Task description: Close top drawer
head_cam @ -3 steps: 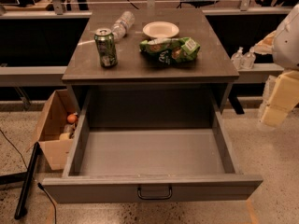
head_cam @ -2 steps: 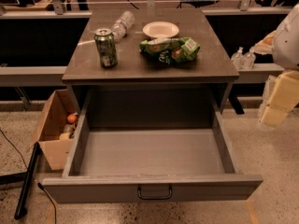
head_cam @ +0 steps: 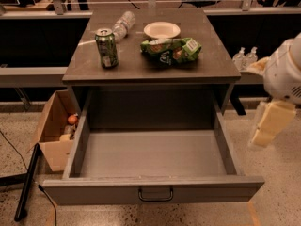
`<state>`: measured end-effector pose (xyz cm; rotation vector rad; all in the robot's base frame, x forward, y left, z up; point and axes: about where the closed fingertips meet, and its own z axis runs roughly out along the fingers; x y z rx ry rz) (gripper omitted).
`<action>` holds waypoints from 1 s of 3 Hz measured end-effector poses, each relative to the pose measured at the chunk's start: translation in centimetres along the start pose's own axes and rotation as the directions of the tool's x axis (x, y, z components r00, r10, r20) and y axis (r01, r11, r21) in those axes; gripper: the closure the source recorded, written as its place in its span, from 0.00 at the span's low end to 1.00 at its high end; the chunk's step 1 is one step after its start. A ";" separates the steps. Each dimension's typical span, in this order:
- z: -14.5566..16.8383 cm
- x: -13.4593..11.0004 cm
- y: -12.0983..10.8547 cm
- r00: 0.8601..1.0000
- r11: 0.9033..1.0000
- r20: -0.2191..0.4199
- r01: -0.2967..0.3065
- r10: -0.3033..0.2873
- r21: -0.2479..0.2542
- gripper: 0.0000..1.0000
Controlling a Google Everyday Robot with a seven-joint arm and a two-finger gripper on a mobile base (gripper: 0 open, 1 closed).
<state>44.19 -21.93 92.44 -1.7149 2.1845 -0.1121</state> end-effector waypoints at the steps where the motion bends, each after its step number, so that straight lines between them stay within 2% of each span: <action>1: 6.0 1.6 1.0 0.997 0.998 0.041 0.066 -0.066 0.001 0.00; 2: 10.5 2.3 1.4 0.989 0.993 0.088 0.117 -0.119 0.027 0.00; 3: 10.2 2.1 1.0 0.988 0.991 0.087 0.122 -0.125 0.047 0.00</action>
Offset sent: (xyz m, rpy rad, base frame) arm 0.0286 -0.0002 -0.1635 0.0744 -0.1052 0.1973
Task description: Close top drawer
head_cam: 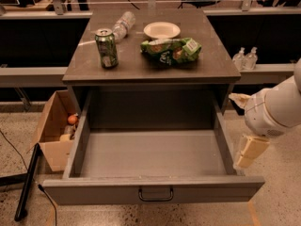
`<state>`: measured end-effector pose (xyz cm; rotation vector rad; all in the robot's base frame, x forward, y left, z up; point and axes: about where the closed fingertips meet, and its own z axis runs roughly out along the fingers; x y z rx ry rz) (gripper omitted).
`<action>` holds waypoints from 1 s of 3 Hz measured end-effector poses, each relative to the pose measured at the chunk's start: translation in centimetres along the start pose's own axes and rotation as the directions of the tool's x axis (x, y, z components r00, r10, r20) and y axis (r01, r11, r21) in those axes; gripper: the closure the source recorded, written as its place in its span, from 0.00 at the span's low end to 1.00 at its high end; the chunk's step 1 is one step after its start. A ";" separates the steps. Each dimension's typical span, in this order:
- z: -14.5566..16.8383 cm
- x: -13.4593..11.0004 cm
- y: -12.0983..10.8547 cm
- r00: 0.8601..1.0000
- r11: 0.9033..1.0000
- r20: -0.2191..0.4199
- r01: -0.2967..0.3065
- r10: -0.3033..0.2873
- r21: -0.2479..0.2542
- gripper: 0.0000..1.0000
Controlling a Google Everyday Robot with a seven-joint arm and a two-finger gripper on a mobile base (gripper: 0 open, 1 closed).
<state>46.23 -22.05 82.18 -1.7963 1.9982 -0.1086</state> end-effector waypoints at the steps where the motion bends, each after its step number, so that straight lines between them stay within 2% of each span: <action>1: 0.9 0.2 1.1 1.000 1.000 0.022 0.007 -0.007 0.007 0.00; 3: 4.4 -0.4 2.5 0.988 0.992 0.108 0.106 -0.113 0.064 0.00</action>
Offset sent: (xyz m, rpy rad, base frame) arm -0.0068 0.0205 -0.0648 0.0629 -0.1095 0.1321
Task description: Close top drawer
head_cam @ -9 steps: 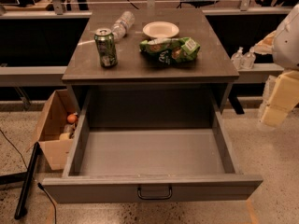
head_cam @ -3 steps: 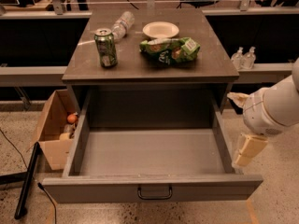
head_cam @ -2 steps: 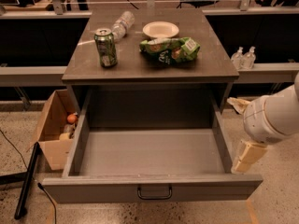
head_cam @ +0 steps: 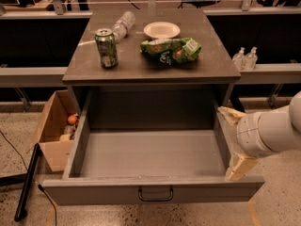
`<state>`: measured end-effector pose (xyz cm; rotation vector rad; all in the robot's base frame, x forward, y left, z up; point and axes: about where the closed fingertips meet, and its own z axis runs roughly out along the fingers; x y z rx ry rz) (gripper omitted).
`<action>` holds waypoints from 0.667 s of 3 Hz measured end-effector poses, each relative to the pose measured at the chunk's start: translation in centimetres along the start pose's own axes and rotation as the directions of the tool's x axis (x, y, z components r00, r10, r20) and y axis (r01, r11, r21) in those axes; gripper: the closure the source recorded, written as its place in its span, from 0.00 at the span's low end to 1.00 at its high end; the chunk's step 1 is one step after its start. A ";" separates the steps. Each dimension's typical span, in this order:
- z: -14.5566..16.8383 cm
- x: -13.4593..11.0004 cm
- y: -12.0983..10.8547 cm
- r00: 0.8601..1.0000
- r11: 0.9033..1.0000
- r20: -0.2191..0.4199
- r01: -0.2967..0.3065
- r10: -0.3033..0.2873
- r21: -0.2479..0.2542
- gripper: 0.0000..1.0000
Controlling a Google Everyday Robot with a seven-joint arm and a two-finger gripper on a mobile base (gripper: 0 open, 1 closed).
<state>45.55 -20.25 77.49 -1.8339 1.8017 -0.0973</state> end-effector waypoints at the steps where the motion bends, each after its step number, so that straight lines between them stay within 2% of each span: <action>1: 0.9 -0.3 0.8 0.998 0.999 0.030 0.054 -0.054 0.000 0.00; 2: 1.7 -0.5 2.2 0.996 0.997 0.044 0.078 -0.077 -0.009 0.00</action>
Offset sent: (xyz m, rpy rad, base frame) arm -0.0247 0.0157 -0.0393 0.0089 -0.0107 0.1172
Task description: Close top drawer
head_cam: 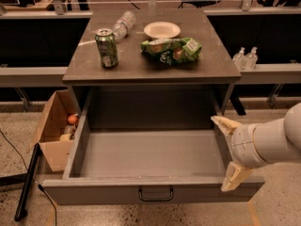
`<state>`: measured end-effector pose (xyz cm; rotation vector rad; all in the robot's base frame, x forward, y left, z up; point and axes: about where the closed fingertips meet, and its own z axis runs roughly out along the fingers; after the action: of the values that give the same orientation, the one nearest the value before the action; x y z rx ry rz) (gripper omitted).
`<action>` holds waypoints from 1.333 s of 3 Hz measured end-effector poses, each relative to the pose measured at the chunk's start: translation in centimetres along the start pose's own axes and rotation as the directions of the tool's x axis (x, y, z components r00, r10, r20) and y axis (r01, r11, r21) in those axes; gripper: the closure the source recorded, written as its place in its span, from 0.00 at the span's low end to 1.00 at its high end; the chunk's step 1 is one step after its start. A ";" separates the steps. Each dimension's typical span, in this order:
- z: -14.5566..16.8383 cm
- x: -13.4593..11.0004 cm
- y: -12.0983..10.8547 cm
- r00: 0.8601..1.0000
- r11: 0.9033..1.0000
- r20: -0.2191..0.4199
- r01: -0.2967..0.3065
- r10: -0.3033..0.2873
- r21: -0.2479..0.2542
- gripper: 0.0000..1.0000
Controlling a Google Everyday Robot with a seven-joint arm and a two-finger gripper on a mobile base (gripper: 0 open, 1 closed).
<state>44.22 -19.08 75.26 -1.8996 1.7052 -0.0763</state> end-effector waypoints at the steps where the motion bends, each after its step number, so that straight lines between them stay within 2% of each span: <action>1: 1.1 -0.2 0.8 1.000 1.000 0.011 0.009 -0.010 0.015 0.00; 2: 2.8 -0.2 0.4 0.999 0.998 0.021 0.023 -0.024 0.056 0.00; 3: 4.0 -0.2 -0.7 0.999 0.992 0.028 0.044 -0.047 0.116 0.00; 4: 4.5 -0.1 -1.1 0.998 0.987 0.028 0.051 -0.056 0.154 0.00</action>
Offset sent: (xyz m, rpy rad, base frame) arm 0.0241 0.0179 -0.0406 0.0399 -0.1194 0.0064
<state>47.07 -17.30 72.07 -1.8233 1.5808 -0.1913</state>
